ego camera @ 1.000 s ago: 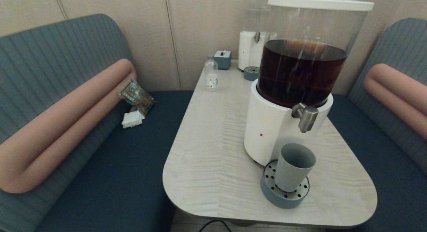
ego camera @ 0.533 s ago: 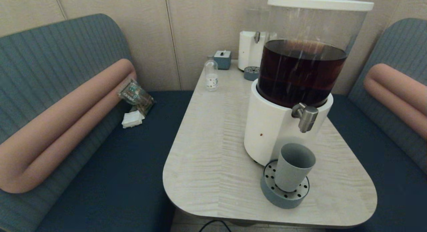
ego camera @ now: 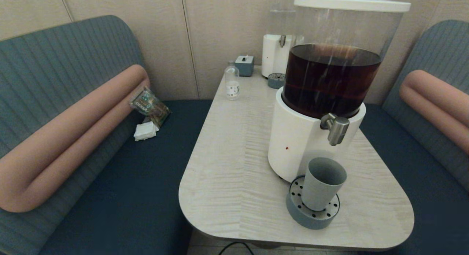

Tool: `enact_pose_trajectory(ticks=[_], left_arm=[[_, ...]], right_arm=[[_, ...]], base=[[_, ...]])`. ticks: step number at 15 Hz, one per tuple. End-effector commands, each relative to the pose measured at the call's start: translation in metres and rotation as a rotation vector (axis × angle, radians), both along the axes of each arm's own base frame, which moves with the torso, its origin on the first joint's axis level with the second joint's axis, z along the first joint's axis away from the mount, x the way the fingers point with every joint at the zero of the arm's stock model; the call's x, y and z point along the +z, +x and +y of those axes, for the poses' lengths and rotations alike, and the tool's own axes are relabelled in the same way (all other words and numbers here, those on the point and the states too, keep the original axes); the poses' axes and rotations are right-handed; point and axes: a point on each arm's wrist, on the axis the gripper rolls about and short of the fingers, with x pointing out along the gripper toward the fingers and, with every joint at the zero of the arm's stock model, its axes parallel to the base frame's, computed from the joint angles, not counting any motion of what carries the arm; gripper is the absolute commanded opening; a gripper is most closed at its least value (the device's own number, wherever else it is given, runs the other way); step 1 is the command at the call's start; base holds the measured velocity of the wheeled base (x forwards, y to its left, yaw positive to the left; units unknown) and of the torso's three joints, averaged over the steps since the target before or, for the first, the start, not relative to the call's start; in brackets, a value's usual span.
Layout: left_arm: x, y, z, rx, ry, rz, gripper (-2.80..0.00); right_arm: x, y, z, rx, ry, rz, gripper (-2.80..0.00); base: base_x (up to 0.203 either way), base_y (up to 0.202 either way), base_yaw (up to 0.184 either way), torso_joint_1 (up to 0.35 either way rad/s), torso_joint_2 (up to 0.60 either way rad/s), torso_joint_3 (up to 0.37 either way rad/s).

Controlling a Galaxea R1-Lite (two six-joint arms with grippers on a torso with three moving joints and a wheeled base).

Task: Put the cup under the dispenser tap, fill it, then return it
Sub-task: Turn on the faucet

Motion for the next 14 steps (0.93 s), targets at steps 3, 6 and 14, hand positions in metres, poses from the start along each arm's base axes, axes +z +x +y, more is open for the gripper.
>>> enact_pose_trajectory(ticks=[3,6,14], left_arm=[[0.0,0.0,0.0,0.002,-0.002,0.001,-2.8],[0.0,0.0,0.0,0.002,-0.002,0.001,-2.8],[0.0,0.0,0.0,0.002,-0.002,0.002,-2.8]], right_arm=[[0.0,0.0,0.0,0.0,-0.001,-0.003,-2.8],[0.0,0.0,0.0,-0.001,-0.003,-0.003,-2.8],[0.025,-0.007,0.0,-0.014,-0.023,-0.076,-2.8]], base=[[0.0,0.0,0.0,0.0,0.0,0.0],[0.0,0.0,0.0,0.0,0.0,0.0],[0.0,0.0,0.0,0.0,0.0,0.0]])
